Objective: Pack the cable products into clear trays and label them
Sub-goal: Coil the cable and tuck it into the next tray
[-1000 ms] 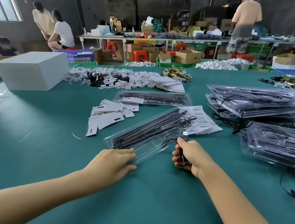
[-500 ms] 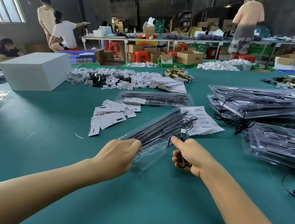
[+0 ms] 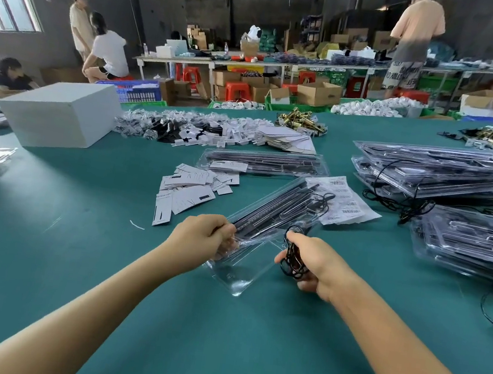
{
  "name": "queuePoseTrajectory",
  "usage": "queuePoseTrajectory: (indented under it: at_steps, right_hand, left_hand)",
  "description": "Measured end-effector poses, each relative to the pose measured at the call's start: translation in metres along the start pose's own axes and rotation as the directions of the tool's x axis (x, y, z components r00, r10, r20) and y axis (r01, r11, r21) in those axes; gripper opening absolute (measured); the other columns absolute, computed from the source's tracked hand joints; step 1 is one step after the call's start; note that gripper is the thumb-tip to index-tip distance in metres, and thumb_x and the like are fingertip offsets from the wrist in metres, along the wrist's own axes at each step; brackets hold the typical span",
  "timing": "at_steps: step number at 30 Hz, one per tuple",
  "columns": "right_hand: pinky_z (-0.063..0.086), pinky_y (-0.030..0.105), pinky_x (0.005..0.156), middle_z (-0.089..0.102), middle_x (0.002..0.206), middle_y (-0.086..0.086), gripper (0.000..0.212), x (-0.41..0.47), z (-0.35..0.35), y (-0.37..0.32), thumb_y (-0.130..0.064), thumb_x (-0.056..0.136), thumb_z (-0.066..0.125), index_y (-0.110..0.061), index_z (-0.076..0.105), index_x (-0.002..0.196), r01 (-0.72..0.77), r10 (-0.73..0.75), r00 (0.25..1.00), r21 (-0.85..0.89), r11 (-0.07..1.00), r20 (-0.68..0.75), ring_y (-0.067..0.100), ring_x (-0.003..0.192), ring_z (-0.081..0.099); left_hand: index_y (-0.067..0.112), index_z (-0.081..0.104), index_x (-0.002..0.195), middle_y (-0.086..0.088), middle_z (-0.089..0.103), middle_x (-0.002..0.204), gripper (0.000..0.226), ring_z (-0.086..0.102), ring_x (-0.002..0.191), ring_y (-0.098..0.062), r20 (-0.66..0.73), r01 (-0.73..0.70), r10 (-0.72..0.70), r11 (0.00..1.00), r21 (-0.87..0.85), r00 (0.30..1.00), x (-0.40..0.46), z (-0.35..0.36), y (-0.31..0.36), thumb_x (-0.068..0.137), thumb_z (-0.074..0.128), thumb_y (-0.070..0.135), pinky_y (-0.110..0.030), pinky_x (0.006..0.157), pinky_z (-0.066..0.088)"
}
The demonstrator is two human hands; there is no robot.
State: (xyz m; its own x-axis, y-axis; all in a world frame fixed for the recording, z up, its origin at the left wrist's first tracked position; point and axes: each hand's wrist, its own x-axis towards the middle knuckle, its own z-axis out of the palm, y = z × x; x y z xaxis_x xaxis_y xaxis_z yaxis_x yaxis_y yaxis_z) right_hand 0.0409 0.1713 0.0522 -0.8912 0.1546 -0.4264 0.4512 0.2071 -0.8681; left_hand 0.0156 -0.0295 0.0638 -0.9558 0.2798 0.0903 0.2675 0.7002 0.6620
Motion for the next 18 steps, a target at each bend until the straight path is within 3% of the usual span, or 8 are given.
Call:
queuePoseTrajectory:
  at_steps: [2, 4, 6, 8, 10, 12, 14, 18]
  right_hand:
    - [0.022, 0.015, 0.040, 0.052, 0.050, -0.001, 0.040, -0.001, 0.005, 0.000, -0.040, 0.098, 0.036, -0.010, 0.062, 0.093, -0.068, 0.060, 0.994, 0.086, 0.994, 0.091, 0.011, 0.039, 0.033]
    - [0.019, 0.013, 0.040, 0.050, 0.043, -0.002, 0.042, 0.000, 0.012, 0.000, -0.039, 0.097, 0.032, -0.009, 0.060, 0.085, -0.061, 0.055, 0.992, 0.054, 0.997, 0.111, 0.011, 0.034, 0.032]
    - [0.026, 0.019, 0.044, 0.048, 0.050, 0.003, 0.043, 0.001, 0.016, 0.000, -0.034, 0.096, 0.029, -0.009, 0.053, 0.071, 0.045, -0.045, 0.999, -0.148, 0.988, 0.004, 0.017, 0.042, 0.037]
    - [0.028, 0.030, 0.054, 0.040, 0.061, 0.006, 0.032, 0.003, 0.018, 0.004, -0.019, 0.097, 0.027, -0.011, 0.036, 0.068, 0.148, -0.197, 0.978, -0.433, 0.889, -0.071, 0.023, 0.058, 0.037]
    - [0.027, 0.031, 0.054, 0.032, 0.063, 0.005, 0.026, 0.007, 0.022, 0.006, -0.008, 0.096, 0.028, -0.012, 0.027, 0.070, 0.163, -0.249, 0.963, -0.506, 0.847, -0.106, 0.023, 0.061, 0.034]
    - [0.025, 0.024, 0.047, 0.031, 0.061, 0.003, 0.029, 0.009, 0.024, 0.007, -0.020, 0.099, 0.031, -0.014, 0.028, 0.071, 0.145, -0.177, 0.981, -0.318, 0.937, -0.075, 0.019, 0.050, 0.031]
    - [0.023, 0.015, 0.040, 0.036, 0.062, 0.003, 0.026, 0.009, 0.021, 0.006, -0.028, 0.097, 0.040, -0.014, 0.037, 0.076, 0.029, -0.029, 0.999, -0.005, 1.000, -0.036, 0.012, 0.035, 0.032]
    - [0.036, 0.015, 0.033, 0.053, 0.061, 0.008, 0.017, 0.009, 0.016, 0.009, -0.018, 0.093, 0.060, -0.006, 0.049, 0.090, -0.033, 0.029, 0.999, 0.205, 0.978, 0.019, 0.011, 0.036, 0.055]
  left_hand:
    - [0.010, 0.063, 0.078, 0.007, 0.074, 0.076, 0.028, 0.065, 0.060, -0.007, 0.025, 0.030, -0.029, 0.999, -0.030, 0.999, 0.002, -0.002, 0.002, 0.099, 0.047, 0.021, -0.011, 0.056, 0.044]
    - [0.010, 0.063, 0.079, 0.010, 0.072, 0.072, 0.029, 0.065, 0.061, -0.008, 0.019, 0.020, -0.020, 1.000, -0.003, 1.000, 0.001, -0.003, 0.002, 0.099, 0.048, 0.023, -0.013, 0.057, 0.044]
    - [0.011, 0.062, 0.076, 0.018, 0.067, 0.060, 0.029, 0.059, 0.051, 0.001, 0.017, 0.000, 0.000, 1.000, 0.010, 1.000, 0.000, -0.003, 0.002, 0.099, 0.048, 0.023, -0.008, 0.052, 0.039]
    - [0.012, 0.062, 0.075, 0.025, 0.062, 0.053, 0.030, 0.054, 0.046, 0.005, 0.030, -0.006, 0.006, 1.000, 0.001, 1.000, 0.000, -0.003, 0.002, 0.099, 0.048, 0.022, -0.006, 0.048, 0.037]
    - [0.011, 0.063, 0.077, 0.023, 0.065, 0.058, 0.030, 0.056, 0.047, 0.004, 0.051, -0.001, 0.002, 1.000, -0.009, 0.999, 0.001, -0.004, 0.003, 0.099, 0.047, 0.022, -0.006, 0.050, 0.038]
    - [0.009, 0.064, 0.079, 0.013, 0.072, 0.070, 0.030, 0.063, 0.056, -0.005, 0.076, 0.010, -0.007, 0.999, -0.035, 0.997, 0.003, -0.006, 0.001, 0.099, 0.047, 0.023, -0.014, 0.060, 0.046]
    - [0.007, 0.065, 0.080, 0.003, 0.074, 0.080, 0.031, 0.065, 0.060, -0.012, 0.099, 0.023, -0.015, 0.997, -0.080, 0.995, 0.004, -0.008, 0.000, 0.100, 0.047, 0.023, -0.022, 0.066, 0.050]
    - [0.008, 0.067, 0.080, 0.001, 0.074, 0.080, 0.032, 0.065, 0.060, -0.012, 0.109, 0.007, 0.000, 0.997, -0.071, 0.994, 0.005, -0.008, -0.003, 0.099, 0.047, 0.025, -0.021, 0.064, 0.047]
